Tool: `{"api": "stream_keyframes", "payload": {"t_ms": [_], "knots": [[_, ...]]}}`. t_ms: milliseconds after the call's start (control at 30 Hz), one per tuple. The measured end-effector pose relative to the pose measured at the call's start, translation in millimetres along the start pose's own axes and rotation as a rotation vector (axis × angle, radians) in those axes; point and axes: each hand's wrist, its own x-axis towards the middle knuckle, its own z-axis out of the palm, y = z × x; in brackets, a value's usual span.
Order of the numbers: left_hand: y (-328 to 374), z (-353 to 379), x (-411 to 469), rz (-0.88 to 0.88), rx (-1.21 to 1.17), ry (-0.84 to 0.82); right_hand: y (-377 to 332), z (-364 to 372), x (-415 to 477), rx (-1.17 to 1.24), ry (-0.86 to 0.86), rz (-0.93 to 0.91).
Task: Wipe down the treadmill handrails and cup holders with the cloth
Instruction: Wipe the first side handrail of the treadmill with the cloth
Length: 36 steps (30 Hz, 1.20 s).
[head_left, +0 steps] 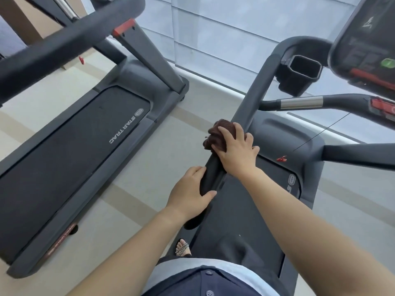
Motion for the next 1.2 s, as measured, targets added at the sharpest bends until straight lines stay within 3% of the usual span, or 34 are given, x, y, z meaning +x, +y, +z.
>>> {"api": "stream_keyframes", "payload": {"t_ms": [233,500,667,867,1033,1200], "knots": [[1,-5,20,-0.055,-0.002,-0.027,19,2,0,0.033,0.024,-0.098],[33,10,55,-0.14,-0.001,0.099,41,-10,45,0.054,-0.034,-0.147],[52,19,85,-0.206,-0.002,0.187,57,-13,58,0.012,-0.028,-0.281],[72,31,116,-0.271,0.035,0.26,76,-28,112,0.071,-0.055,-0.234],[82,42,135,-0.321,0.034,0.33,95,-26,117,0.042,-0.053,-0.374],[84,50,144,-0.36,0.09,0.344,98,-33,149,0.081,-0.08,-0.3]]}}
